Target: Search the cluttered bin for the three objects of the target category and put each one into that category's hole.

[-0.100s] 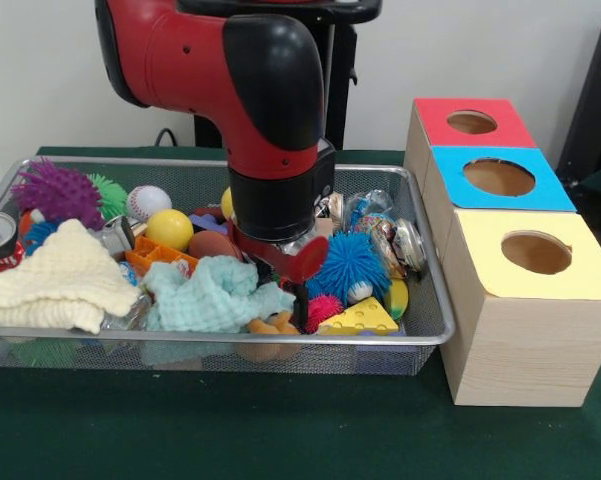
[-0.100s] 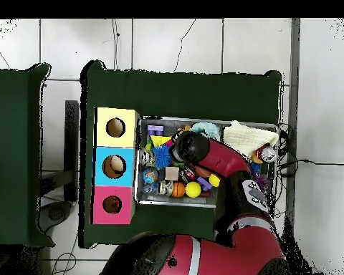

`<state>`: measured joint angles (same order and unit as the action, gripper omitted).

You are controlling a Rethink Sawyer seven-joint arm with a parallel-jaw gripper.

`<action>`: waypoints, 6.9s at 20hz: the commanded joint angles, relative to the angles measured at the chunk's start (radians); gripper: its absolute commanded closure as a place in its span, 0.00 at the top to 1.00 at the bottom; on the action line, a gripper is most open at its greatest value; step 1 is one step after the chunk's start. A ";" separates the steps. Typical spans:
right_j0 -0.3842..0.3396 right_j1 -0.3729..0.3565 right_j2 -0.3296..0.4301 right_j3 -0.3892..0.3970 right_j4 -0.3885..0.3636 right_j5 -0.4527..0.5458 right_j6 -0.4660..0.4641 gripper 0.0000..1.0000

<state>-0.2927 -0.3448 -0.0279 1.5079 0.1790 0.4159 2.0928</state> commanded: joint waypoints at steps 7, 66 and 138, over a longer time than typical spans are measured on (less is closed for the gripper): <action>-0.014 0.025 0.085 -0.045 0.000 -0.051 0.084 0.00; -0.314 -0.041 0.295 -0.437 -0.392 0.527 -0.289 1.00; 0.013 -0.238 -0.048 0.063 -0.078 0.138 0.311 1.00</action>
<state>-0.3047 -0.6248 -0.0437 1.5284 0.0403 0.6202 2.0973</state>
